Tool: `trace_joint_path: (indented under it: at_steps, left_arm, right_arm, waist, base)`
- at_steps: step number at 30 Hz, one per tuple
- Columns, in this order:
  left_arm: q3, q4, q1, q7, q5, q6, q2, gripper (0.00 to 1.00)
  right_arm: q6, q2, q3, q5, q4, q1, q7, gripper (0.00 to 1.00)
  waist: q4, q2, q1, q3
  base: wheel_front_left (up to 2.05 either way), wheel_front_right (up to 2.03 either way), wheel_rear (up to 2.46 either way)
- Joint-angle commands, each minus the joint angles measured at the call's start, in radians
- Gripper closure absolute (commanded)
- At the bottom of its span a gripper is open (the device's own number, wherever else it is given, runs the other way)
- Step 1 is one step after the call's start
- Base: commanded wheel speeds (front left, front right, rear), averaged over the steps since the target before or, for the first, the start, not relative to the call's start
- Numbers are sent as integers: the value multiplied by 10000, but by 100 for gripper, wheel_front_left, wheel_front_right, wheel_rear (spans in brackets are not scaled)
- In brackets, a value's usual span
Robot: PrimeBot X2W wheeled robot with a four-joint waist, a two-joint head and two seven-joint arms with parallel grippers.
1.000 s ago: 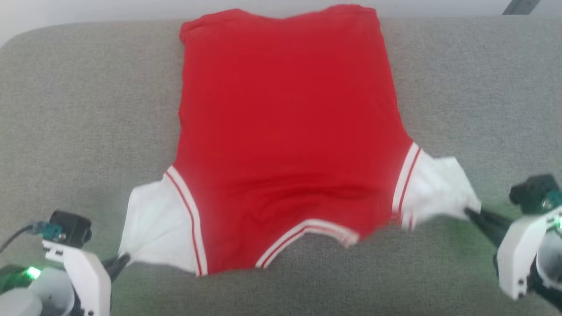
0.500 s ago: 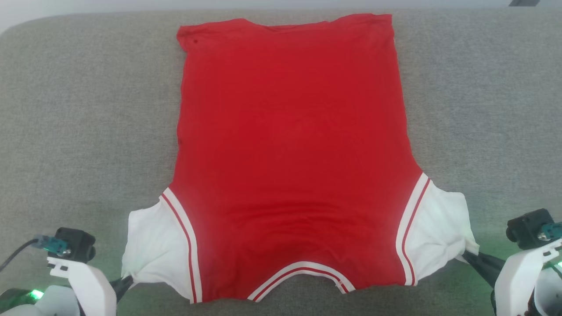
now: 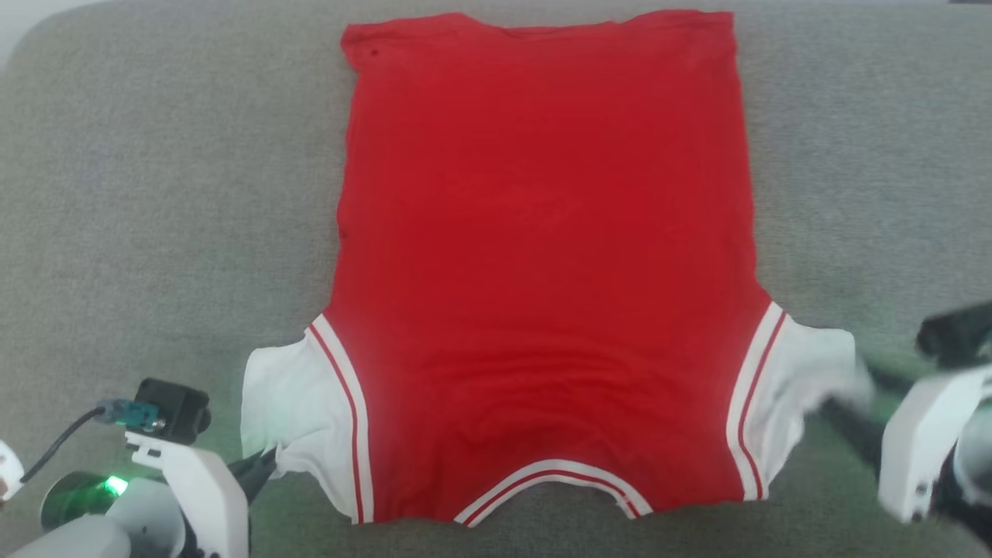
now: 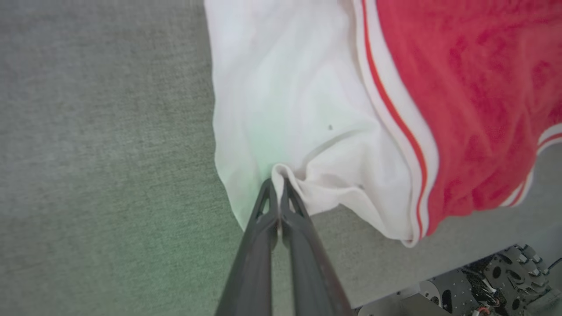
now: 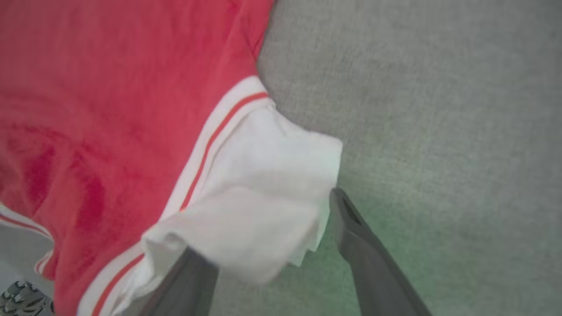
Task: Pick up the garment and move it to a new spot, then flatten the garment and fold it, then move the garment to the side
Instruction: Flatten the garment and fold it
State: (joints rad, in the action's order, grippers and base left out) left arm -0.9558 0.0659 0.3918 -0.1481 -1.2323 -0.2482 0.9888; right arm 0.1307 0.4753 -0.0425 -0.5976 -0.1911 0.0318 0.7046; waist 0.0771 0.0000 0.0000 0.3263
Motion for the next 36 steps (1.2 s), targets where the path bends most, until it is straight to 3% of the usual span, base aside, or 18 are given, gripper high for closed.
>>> trace_joint_path:
  at_steps: [1, 6, 12, 24, 36]
  left_arm:
    - [-15, -46, 157, 2, 107, 53, -110, 100]
    - [-127, -177, 480, -96, 353, 267, -474, 100]
    - [-265, -362, 872, -189, 557, 462, -949, 100]
    - [-479, -930, 1724, -160, 985, 1122, -2060, 100]
    - [-688, -1980, 2305, 7, 1116, 1832, -3086, 100]
  right_arm:
    - [1, -93, 134, 88, -124, 440, 69, 0]
    - [1, -209, 198, 378, 22, 1818, 293, 0]
    - [2, -276, 245, 843, 1190, 3988, 153, 0]
    - [2, -237, 310, 1943, 5754, 8546, -157, 0]
    - [1, -404, 1340, 4020, 10336, 11510, 1012, 0]
  waist:
    - [107, 0, 0, 96]
    - [434, 0, 0, 245]
    - [927, 0, 0, 493]
    - [2277, 0, 0, 1451]
    - [3188, 0, 0, 2400]
  base:
    - [0, 0, 0]
    - [0, 0, 0]
    - [0, 0, 0]
    - [0, 0, 0]
    - [0, 0, 0]
